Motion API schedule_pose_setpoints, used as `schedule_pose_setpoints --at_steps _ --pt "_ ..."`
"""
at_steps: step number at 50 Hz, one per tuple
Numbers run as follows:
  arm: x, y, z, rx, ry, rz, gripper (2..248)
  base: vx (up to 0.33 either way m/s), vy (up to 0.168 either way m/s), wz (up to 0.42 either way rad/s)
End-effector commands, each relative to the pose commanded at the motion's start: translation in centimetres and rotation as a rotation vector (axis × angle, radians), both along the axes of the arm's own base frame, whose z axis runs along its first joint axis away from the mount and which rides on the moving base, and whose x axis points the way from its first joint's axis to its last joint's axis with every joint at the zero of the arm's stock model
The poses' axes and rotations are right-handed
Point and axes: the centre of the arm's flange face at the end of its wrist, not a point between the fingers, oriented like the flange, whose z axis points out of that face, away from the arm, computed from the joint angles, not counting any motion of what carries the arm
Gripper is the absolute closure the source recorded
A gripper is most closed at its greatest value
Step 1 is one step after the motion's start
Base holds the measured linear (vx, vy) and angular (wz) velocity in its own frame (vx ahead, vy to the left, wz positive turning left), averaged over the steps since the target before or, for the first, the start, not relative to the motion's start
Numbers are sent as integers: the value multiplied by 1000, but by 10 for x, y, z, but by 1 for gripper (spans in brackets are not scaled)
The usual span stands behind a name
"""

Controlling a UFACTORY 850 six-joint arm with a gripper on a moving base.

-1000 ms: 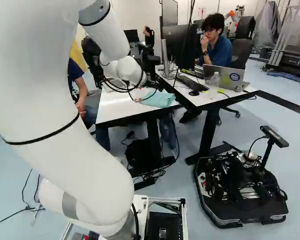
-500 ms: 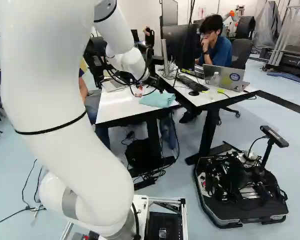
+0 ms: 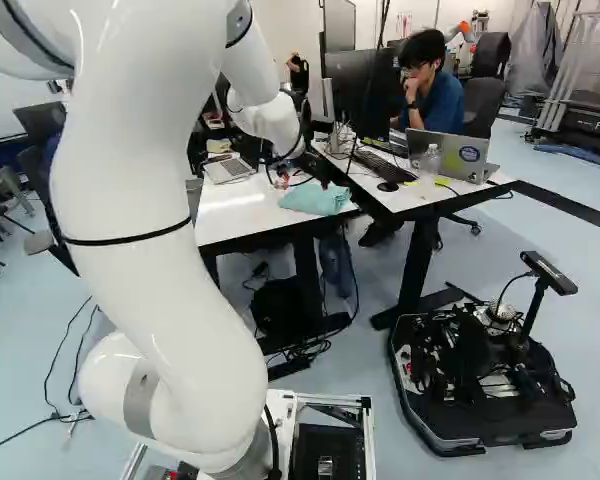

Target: Clean the table with the green towel

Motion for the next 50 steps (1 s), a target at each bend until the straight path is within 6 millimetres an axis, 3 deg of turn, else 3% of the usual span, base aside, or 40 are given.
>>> schedule_pose_setpoints --at_steps 19,50 --pt "27 -4 -11 0 4 -1 3 0 0 0" --pt "39 -5 -51 8 63 -1 3 0 0 0"
